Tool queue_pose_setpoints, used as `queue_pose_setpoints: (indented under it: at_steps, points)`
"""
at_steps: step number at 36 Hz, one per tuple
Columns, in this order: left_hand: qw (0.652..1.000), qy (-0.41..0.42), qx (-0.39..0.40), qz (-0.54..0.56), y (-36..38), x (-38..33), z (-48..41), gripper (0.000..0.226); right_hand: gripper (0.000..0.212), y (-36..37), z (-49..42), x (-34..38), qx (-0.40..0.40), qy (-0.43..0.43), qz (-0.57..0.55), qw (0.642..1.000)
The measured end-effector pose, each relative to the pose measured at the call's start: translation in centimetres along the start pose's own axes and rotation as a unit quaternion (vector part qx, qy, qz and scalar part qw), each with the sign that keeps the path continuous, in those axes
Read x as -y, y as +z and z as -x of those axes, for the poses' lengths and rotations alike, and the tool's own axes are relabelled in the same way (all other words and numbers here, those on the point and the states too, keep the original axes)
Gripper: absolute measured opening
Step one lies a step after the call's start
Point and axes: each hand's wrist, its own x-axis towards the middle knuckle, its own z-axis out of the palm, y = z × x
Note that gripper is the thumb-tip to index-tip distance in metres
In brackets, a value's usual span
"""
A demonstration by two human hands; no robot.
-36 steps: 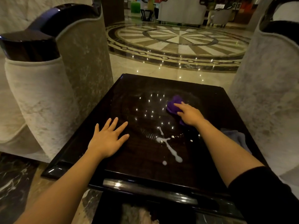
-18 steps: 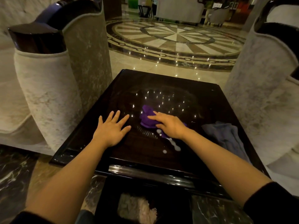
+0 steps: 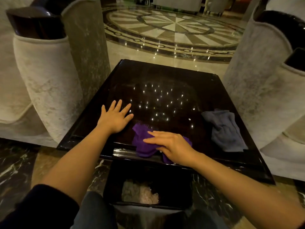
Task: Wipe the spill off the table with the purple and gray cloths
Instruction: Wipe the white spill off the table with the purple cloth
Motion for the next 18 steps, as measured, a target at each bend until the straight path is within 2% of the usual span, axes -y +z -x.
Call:
queue_pose_setpoints:
  at_steps: [7, 11, 18]
  points:
    - [1.000, -0.001, 0.019, 0.003, -0.4, -0.1, 0.1, 0.056, 0.031, 1.0, 3.3, 3.2, -0.053, -0.035, 0.009, 0.998]
    - [1.000, -0.003, 0.025, 0.009, -0.4, 0.0, 0.0, 0.056, 0.031, 1.8, 5.0, 3.9, -0.019, -0.059, 0.003, 0.998]
    - [1.000, -0.004, 0.019, 0.010, -0.4, 0.0, 0.4, 0.055, 0.038, 0.1, 5.3, 4.7, -0.057, -0.042, -0.007, 0.997]
